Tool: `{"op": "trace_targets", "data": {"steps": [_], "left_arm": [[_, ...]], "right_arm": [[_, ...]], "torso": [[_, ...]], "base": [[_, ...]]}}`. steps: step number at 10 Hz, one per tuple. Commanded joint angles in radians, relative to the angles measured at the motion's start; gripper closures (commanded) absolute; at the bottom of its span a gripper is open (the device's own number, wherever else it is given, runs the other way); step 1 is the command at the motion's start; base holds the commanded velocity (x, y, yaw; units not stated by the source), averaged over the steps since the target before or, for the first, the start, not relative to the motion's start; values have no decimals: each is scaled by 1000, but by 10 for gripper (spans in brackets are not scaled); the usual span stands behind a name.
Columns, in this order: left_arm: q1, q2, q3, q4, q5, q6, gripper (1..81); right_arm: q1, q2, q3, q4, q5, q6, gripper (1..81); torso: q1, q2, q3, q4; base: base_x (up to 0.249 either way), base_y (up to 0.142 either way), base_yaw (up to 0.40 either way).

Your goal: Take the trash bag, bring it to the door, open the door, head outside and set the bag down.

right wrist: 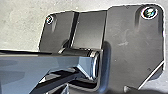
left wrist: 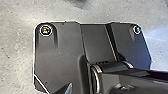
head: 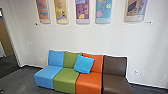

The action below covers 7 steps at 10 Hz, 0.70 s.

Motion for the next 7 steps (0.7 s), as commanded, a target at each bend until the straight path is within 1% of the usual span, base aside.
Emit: {"op": "trace_targets", "data": {"steps": [1,5,7], "left_arm": [[-60,-4,5,10,49,5,10],[-60,-4,5,10,49,5,10],[-60,-7,5,5,49,3,10]], "right_arm": [[42,6,7,-12,-51,-11,10],[39,6,7,-12,-48,-11,10],[36,6,9,-12,-45,-11,10]], "torso": [[0,0,0,0],[0,0,0,0],[1,0,0,0]], "base": [[95,0,0],[94,0,0],[0,0,0]]}}
